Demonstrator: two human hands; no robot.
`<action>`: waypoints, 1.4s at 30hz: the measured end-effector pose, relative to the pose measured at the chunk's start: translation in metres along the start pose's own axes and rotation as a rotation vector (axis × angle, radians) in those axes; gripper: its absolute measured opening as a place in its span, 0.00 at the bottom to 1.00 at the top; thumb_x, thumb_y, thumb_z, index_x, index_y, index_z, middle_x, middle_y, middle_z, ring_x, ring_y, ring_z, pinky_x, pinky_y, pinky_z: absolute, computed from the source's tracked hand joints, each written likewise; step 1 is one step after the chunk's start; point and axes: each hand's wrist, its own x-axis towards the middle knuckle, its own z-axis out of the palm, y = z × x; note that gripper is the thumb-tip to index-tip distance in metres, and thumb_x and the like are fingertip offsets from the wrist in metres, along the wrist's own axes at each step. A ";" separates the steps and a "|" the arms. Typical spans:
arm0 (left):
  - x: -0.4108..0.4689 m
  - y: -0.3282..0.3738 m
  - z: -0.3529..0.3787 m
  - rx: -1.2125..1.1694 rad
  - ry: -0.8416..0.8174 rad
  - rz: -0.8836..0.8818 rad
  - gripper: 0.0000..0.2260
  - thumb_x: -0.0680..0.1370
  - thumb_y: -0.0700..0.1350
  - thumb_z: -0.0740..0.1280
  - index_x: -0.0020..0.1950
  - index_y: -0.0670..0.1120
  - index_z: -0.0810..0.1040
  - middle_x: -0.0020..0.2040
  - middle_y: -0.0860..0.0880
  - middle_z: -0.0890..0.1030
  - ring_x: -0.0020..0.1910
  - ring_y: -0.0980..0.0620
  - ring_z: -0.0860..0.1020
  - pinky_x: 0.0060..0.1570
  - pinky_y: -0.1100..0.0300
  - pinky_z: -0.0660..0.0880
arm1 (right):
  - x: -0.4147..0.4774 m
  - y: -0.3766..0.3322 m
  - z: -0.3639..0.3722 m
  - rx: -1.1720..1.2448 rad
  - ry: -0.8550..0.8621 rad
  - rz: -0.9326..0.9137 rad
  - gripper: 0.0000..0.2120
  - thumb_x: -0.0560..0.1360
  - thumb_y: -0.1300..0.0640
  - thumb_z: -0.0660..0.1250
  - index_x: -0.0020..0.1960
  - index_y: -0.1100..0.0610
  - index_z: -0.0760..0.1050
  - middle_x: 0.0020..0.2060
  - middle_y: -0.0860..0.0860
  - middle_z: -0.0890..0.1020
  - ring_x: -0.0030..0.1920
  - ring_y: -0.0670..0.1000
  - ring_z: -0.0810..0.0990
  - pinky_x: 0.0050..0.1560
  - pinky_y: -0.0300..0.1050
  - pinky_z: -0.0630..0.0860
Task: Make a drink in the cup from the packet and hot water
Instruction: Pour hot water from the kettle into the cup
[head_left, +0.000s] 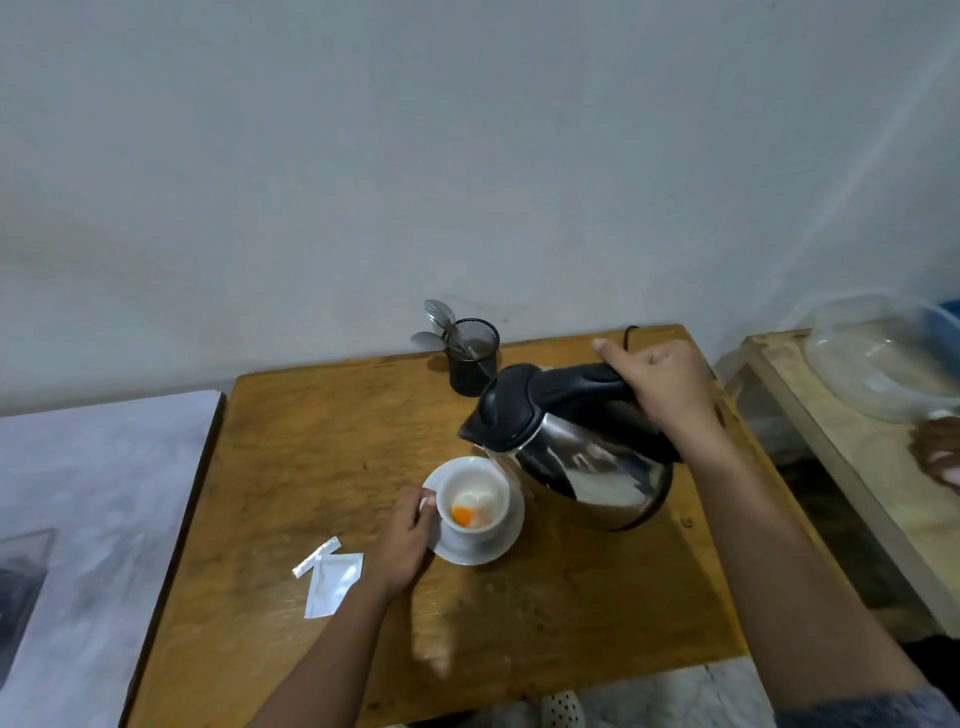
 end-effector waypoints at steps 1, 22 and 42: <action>0.001 -0.001 0.000 -0.001 -0.001 0.000 0.09 0.80 0.48 0.56 0.50 0.48 0.74 0.48 0.48 0.78 0.47 0.52 0.75 0.45 0.57 0.71 | -0.002 -0.005 0.002 -0.057 -0.038 -0.025 0.32 0.70 0.43 0.68 0.17 0.54 0.56 0.12 0.47 0.58 0.21 0.53 0.60 0.30 0.44 0.60; 0.000 0.002 0.002 -0.012 0.020 -0.025 0.09 0.81 0.47 0.55 0.51 0.48 0.74 0.51 0.45 0.78 0.49 0.50 0.74 0.48 0.56 0.70 | 0.004 -0.046 0.021 -0.607 -0.314 -0.220 0.27 0.69 0.40 0.64 0.20 0.53 0.58 0.17 0.47 0.61 0.21 0.49 0.63 0.29 0.42 0.62; -0.003 0.010 0.004 0.021 0.044 -0.055 0.10 0.81 0.47 0.54 0.55 0.46 0.74 0.53 0.45 0.76 0.50 0.52 0.73 0.47 0.59 0.69 | 0.007 -0.051 0.016 -0.632 -0.327 -0.265 0.26 0.70 0.39 0.63 0.21 0.53 0.61 0.18 0.48 0.63 0.24 0.50 0.67 0.29 0.42 0.62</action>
